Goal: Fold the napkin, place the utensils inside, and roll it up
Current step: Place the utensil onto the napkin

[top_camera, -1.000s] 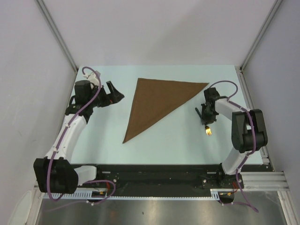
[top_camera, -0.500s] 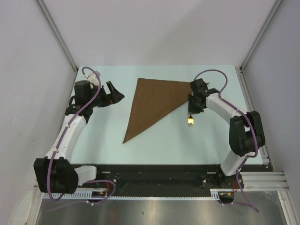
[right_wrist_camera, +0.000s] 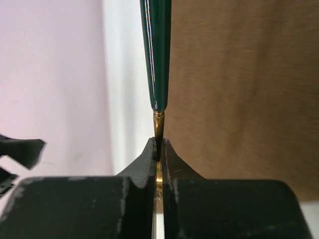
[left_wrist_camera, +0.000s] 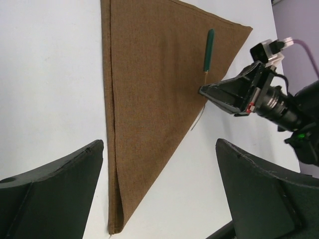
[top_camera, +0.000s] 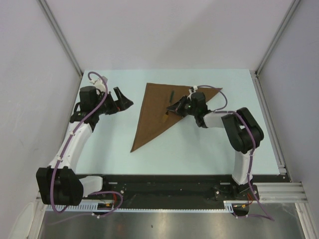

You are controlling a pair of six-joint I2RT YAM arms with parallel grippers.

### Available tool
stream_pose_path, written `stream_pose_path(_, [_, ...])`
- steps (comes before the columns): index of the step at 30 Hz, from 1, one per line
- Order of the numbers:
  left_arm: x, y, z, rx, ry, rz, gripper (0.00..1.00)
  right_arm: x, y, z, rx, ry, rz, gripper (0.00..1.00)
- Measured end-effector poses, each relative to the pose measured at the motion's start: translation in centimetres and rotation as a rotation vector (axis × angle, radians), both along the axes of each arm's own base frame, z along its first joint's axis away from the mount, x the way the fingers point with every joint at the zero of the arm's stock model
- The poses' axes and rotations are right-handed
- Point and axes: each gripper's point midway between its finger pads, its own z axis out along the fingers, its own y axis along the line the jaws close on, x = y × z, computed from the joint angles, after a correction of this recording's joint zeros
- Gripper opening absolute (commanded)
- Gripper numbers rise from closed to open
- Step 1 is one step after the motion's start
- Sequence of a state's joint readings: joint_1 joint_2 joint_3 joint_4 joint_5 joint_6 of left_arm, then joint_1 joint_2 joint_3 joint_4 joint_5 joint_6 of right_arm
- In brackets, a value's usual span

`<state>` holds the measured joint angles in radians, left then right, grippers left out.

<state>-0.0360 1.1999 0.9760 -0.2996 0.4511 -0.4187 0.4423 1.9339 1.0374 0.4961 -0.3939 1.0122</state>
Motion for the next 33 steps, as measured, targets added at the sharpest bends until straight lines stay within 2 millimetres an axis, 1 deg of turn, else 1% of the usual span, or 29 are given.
stream_pose_path(1, [0.0, 0.0, 0.0, 0.000, 0.000, 0.000, 1.00, -0.1, 0.9, 0.1, 0.050, -0.005, -0.005, 0.00])
stream_pose_path(4, [0.0, 0.0, 0.0, 0.000, -0.001, 0.001, 1.00, -0.4, 2.2, 0.3, 0.125, -0.020, -0.024, 0.00])
stream_pose_path(7, [0.0, 0.0, 0.0, 0.001, -0.001, 0.002, 0.99, -0.6, 2.6, 0.9, 0.170, -0.042, -0.057, 0.00])
stream_pose_path(9, [0.0, 0.1, 0.0, 0.002, 0.000, 0.004, 0.99, -0.3, 2.3, 0.9, 0.179, -0.045, -0.090, 0.00])
stream_pose_path(11, [0.1, 0.2, -0.1, 0.008, 0.000, 0.012, 0.99, -0.1, 1.8, 0.4, 0.171, -0.041, -0.125, 0.00])
stream_pose_path(14, [0.2, 0.4, -0.2, 0.022, 0.002, 0.030, 0.99, -0.1, 1.0, -0.9, 0.150, -0.018, -0.171, 0.00])
stream_pose_path(18, [0.3, 0.4, -0.4, 0.035, 0.002, 0.039, 0.99, -0.8, -0.3, -3.0, 0.116, 0.023, -0.223, 0.00])
stream_pose_path(22, [0.3, 0.4, -0.5, 0.042, 0.005, 0.044, 0.99, -1.1, -1.1, -4.0, 0.103, 0.038, -0.262, 0.00])
stream_pose_path(25, [0.3, 0.4, -0.8, 0.044, 0.013, 0.045, 0.99, -1.0, -1.6, -4.2, 0.104, 0.033, -0.289, 0.29])
stream_pose_path(26, [0.3, 0.4, -0.8, 0.044, 0.014, 0.044, 0.99, -0.9, -1.6, -4.1, 0.108, 0.030, -0.295, 0.44])
stream_pose_path(27, [0.3, 0.3, -0.8, 0.044, 0.016, 0.043, 0.99, -0.8, -1.6, -4.0, 0.111, 0.024, -0.298, 0.48])
stream_pose_path(29, [0.3, 0.3, -0.9, 0.044, 0.017, 0.041, 0.99, -0.6, -1.6, -3.7, 0.121, 0.014, -0.303, 0.53])
stream_pose_path(31, [0.3, 0.1, -0.9, 0.044, 0.019, 0.038, 0.99, -0.8, -1.8, -3.6, 0.121, 0.008, -0.303, 0.54])
stream_pose_path(33, [0.2, 0.1, -1.0, 0.045, 0.022, 0.036, 1.00, -1.7, -2.4, -3.5, 0.111, 0.006, -0.308, 0.55])
